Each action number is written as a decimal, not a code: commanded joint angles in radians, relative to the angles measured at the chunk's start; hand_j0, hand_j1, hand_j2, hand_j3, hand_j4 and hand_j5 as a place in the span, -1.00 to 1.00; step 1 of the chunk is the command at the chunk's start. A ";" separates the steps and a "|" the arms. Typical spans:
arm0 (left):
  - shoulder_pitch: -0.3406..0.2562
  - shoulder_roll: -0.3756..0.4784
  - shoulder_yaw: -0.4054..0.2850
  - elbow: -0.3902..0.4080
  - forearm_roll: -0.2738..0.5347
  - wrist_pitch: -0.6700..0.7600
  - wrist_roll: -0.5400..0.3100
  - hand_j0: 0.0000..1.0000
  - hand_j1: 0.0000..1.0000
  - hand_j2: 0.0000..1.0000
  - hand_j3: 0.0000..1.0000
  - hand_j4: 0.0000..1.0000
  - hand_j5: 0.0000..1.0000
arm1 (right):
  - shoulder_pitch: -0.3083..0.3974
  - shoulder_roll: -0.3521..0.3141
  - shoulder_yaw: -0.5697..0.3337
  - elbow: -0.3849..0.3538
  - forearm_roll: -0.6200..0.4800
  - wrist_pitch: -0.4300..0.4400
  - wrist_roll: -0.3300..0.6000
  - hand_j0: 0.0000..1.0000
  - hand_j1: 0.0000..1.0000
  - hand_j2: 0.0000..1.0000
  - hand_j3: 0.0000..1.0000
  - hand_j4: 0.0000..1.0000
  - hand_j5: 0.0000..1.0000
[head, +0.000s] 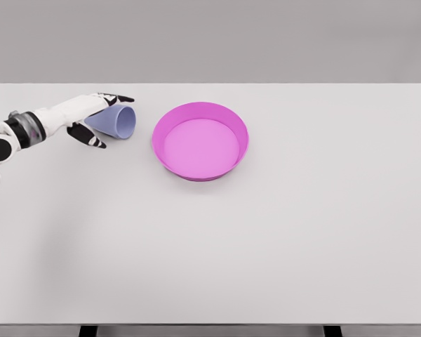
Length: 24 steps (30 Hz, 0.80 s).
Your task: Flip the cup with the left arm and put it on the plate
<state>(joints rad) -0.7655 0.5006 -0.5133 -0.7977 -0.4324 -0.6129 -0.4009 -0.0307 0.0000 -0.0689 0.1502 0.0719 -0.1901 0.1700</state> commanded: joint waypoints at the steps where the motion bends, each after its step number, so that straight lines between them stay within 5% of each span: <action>1: 0.000 -0.004 0.001 0.008 0.008 0.002 0.001 1.00 1.00 1.00 1.00 1.00 1.00 | 0.000 0.000 0.000 0.000 0.000 0.000 0.000 1.00 1.00 1.00 1.00 1.00 1.00; 16: -0.014 -0.016 -0.001 0.011 0.006 0.002 0.001 1.00 1.00 1.00 1.00 1.00 1.00 | 0.000 0.000 0.000 0.000 0.000 0.000 0.000 1.00 1.00 1.00 1.00 1.00 1.00; 24: -0.029 -0.036 -0.002 0.075 0.006 0.002 0.001 1.00 1.00 1.00 1.00 1.00 1.00 | 0.000 0.000 0.000 0.000 0.000 0.000 0.000 1.00 1.00 1.00 1.00 1.00 1.00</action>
<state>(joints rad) -0.7946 0.4657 -0.5169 -0.7300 -0.4337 -0.6129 -0.4011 -0.0307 0.0000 -0.0689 0.1503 0.0719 -0.1901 0.1700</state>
